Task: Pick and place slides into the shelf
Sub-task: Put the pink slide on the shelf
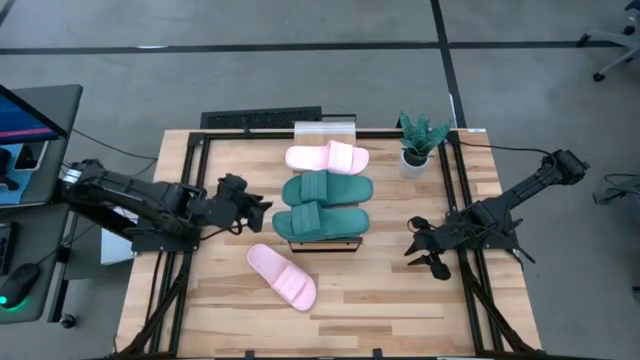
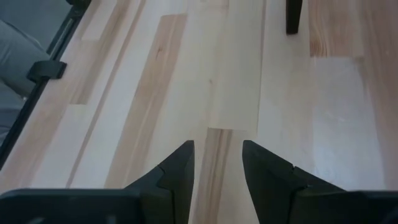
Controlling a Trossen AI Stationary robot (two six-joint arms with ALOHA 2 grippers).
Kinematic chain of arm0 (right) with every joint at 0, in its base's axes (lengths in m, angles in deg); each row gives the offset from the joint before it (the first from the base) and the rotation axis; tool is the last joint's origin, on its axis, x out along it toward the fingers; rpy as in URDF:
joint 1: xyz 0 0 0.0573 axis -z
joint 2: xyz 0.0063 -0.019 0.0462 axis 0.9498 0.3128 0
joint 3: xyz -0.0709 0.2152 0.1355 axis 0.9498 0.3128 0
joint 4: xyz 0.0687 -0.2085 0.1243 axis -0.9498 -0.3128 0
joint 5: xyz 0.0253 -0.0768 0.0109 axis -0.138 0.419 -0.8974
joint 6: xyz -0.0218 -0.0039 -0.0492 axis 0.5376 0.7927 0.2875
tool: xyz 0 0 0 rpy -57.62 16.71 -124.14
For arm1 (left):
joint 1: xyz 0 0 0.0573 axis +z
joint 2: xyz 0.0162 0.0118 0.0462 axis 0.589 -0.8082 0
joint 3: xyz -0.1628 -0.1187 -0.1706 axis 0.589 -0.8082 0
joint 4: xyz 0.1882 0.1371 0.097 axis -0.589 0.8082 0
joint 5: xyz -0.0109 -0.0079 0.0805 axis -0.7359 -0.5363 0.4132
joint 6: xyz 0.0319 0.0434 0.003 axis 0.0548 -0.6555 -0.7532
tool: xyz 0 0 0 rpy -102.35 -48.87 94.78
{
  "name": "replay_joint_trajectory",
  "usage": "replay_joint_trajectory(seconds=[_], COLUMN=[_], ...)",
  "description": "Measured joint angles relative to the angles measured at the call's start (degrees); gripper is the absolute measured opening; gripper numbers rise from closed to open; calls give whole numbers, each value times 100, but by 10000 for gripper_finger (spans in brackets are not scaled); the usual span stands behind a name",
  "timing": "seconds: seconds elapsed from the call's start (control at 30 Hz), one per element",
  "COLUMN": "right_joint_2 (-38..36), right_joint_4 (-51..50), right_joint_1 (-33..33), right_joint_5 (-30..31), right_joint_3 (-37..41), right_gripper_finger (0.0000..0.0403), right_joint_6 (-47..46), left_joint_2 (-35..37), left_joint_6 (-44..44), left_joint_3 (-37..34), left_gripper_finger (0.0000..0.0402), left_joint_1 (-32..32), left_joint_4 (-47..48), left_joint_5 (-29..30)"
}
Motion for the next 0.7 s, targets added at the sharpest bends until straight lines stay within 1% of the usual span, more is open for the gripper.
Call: replay_joint_trajectory(seconds=[0.1,0.2,0.3,0.4,0.53,0.7], right_joint_2=[-1,-2,-2,-2,-2,-2], right_joint_4=[57,83,83,83,85,85], right_joint_1=[0,0,0,0,0,2], right_joint_5=[-1,-2,-2,-2,0,-2], right_joint_3=[0,0,0,0,0,0], right_gripper_finger=[129,129,129,129,129,129], right_joint_6=[1,2,2,4,7,-32], left_joint_2=[-76,-193,-376,-557,-712,-749], left_joint_6=[356,581,699,749,676,85], left_joint_3=[0,0,-2,-2,-2,-2], left_gripper_finger=[176,176,176,176,176,176], left_joint_1=[-263,-523,-729,-873,-995,-1076], left_joint_4=[261,328,336,334,105,-406], left_joint_5=[206,437,629,673,674,577])
